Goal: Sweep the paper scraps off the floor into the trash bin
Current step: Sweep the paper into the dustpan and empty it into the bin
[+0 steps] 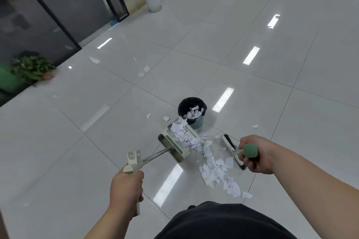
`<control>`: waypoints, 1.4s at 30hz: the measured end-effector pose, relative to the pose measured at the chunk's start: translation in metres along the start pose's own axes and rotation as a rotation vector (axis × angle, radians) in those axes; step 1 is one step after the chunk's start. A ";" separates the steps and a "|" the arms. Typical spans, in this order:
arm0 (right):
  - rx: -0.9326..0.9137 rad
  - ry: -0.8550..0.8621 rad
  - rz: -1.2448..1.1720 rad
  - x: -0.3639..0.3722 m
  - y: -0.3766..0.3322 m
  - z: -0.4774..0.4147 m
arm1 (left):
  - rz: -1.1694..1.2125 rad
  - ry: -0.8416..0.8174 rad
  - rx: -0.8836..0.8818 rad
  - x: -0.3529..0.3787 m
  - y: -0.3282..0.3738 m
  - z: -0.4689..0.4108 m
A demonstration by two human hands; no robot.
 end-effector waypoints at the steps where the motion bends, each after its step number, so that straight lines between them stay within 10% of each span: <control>1: -0.002 -0.007 -0.008 -0.003 -0.003 0.001 | 0.022 0.015 0.006 -0.001 0.004 0.005; 20: 0.015 -0.085 -0.029 -0.049 -0.021 0.004 | 0.149 0.092 0.138 0.073 0.082 0.004; 42: 0.022 -0.101 -0.286 -0.051 -0.024 -0.002 | -0.890 -0.209 0.610 0.137 0.052 -0.032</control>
Point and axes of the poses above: each hand's wrist, its own z-axis away from the middle knuckle, its own x-axis out of the palm, y = z × x, the point moved 4 cm from there along -z, towards the middle knuckle, and after that the axes turned 2 degrees about z, right-handed, at the moved point
